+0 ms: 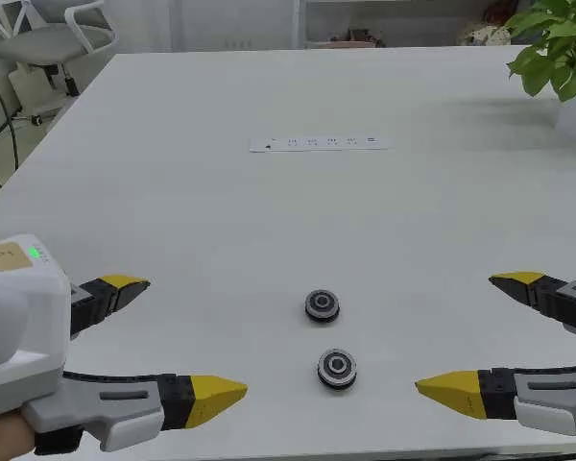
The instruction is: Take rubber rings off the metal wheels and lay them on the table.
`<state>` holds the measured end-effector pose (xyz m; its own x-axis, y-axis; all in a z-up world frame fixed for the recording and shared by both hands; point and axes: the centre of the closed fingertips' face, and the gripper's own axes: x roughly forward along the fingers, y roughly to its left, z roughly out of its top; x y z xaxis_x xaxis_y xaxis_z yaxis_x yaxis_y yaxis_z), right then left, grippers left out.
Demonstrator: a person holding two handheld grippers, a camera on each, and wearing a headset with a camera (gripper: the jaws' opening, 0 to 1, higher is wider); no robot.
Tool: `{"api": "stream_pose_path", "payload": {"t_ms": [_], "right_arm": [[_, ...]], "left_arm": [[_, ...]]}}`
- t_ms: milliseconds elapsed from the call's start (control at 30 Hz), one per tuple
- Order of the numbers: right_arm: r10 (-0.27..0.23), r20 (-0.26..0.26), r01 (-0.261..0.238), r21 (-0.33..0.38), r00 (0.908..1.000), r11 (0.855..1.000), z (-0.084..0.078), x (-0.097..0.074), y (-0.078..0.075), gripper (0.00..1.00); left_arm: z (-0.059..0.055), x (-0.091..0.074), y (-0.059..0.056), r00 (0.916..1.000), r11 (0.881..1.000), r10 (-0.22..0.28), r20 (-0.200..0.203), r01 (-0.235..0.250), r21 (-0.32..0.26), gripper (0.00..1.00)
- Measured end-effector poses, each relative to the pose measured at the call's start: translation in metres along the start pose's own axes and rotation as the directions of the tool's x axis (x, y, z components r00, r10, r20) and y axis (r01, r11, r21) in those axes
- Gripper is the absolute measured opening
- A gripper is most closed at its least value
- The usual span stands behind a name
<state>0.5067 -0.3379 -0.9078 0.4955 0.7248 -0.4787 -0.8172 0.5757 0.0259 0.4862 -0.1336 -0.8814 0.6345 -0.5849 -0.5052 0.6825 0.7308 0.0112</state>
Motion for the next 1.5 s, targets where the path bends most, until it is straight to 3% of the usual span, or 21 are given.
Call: {"api": "stream_pose_path", "payload": {"t_ms": [1000,1500], "right_arm": [[-0.006,0.002,0.006,-0.013,1.0000,1.000,-0.001,-0.001,0.002,0.98],[-0.008,-0.007,0.007,-0.023,0.9999,1.000,-0.005,-0.005,0.004,0.97]], "left_arm": [[0.004,0.002,-0.003,1.0000,1.000,-0.006,0.008,0.006,0.026,0.91],[0.003,0.006,-0.012,0.9996,0.999,-0.029,0.005,0.028,0.041,0.91]]}}
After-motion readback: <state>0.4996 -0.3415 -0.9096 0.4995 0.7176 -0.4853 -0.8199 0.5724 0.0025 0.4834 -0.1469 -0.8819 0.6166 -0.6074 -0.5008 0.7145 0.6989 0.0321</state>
